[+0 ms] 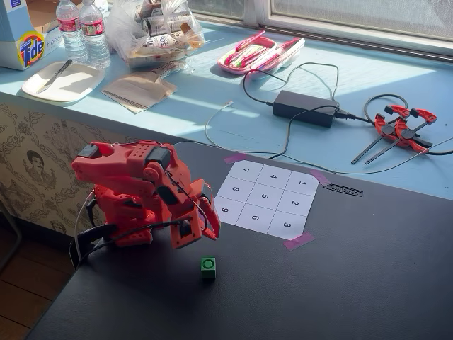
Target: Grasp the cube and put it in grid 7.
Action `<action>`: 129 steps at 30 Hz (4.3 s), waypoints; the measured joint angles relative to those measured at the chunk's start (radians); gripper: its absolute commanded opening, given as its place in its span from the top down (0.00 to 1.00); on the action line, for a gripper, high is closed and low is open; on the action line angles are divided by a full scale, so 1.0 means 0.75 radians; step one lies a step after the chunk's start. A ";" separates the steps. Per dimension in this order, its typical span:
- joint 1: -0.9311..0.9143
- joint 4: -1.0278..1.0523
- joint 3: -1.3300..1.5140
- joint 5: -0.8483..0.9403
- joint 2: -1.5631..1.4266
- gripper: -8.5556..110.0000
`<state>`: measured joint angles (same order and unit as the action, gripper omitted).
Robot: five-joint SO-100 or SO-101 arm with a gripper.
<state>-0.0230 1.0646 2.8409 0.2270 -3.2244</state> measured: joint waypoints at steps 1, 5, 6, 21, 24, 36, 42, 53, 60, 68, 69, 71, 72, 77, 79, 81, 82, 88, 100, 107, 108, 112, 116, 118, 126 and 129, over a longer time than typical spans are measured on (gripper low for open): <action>-0.006 0.018 -0.065 0.000 0.029 0.93; -0.088 0.061 -0.323 0.031 0.192 0.92; -0.119 0.063 -0.374 0.053 0.252 0.90; -0.497 0.133 -0.732 0.575 1.090 0.73; -0.526 0.147 -0.757 0.652 1.186 0.74; -0.605 -0.153 -0.652 0.777 1.366 0.71; -0.562 -0.262 -0.538 0.789 1.366 0.71; -0.507 -0.382 -0.450 0.800 1.311 0.93; -0.301 -0.260 -0.565 0.712 1.237 0.93; 0.368 -0.243 -0.953 0.657 1.256 0.93; 0.456 -0.247 -1.004 0.677 1.286 0.93; 0.630 -0.250 -1.123 0.734 1.376 0.93; 0.708 -0.247 -1.188 0.767 1.430 0.93; 0.967 -0.198 -1.546 0.898 1.741 0.93; 1.019 -0.190 -1.675 0.904 1.865 0.93; 1.076 -0.190 -1.763 0.904 1.959 0.93; 1.109 -0.190 -1.779 0.890 1.994 0.93; 1.194 -0.192 -1.800 0.824 2.203 0.93; 1.338 -0.290 -1.608 0.789 2.256 0.93; 1.368 -0.299 -1.567 0.749 2.256 0.93; 1.374 -0.299 -1.565 0.740 2.256 0.93; 1.368 -0.299 -1.554 0.726 2.256 0.92; 1.372 -0.288 -1.524 0.697 2.256 0.85; 1.376 -0.278 -1.522 0.679 2.256 0.83; 1.366 -0.241 -1.507 0.642 2.254 0.76; 1.370 -0.223 -1.507 0.628 2.240 0.75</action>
<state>1.0048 0.8974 1.7104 0.6980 -1.5447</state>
